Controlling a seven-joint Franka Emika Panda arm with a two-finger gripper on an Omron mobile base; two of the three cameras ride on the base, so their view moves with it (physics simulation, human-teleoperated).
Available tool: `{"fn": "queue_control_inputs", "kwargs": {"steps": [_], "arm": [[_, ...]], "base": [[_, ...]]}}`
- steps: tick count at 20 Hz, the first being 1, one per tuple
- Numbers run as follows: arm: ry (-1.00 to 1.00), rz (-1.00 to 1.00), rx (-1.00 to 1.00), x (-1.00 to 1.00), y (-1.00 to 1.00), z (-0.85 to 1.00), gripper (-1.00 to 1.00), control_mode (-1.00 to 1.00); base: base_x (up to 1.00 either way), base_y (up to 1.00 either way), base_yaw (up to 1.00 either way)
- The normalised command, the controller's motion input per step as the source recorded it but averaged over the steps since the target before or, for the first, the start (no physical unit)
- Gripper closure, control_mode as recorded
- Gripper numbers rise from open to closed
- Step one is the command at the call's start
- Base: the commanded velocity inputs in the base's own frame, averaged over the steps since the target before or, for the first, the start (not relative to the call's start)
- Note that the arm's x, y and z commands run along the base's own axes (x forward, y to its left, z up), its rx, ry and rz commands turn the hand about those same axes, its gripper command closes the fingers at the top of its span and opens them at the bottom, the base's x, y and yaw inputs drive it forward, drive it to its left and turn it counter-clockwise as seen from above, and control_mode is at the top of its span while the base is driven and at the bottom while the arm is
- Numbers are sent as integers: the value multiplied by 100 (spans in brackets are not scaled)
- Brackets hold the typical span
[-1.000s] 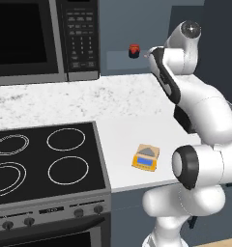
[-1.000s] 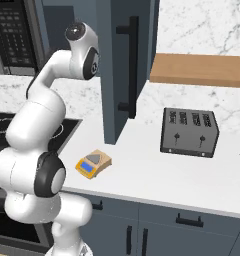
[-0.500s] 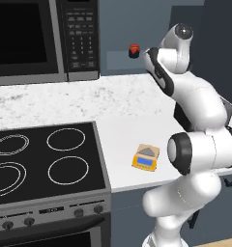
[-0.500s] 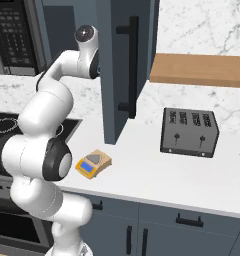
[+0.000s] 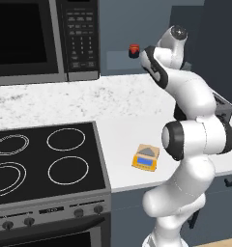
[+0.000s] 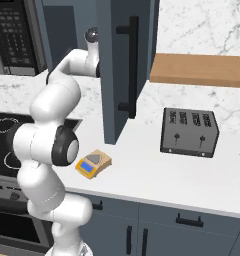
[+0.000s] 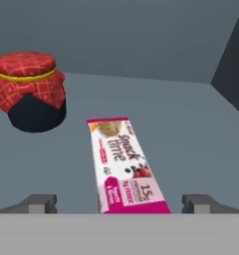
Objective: Pick the bar and place it on the digital scale for weighing, and close the cabinet.
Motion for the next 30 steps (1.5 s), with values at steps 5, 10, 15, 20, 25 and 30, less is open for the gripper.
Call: {"fn": "queue_control_inputs", "kwargs": {"steps": [5, 10, 15, 20, 25, 30], "arm": [[8, 4, 0, 40, 0, -12, 100, -100], [15, 3, 0, 12, 0, -37, 100, -100], [12, 1, -5, -35, 19, -92, 100, -100], [2, 0, -7, -92, 37, -100, 100, -100], [0, -2, -2, -100, 14, -75, 100, -100], [17, -3, 5, -100, 1, -3, 100, -100]], "base": [[0, 0, 0], [0, 0, 0], [0, 0, 0], [0, 0, 0], [0, 0, 0], [0, 0, 0]]}}
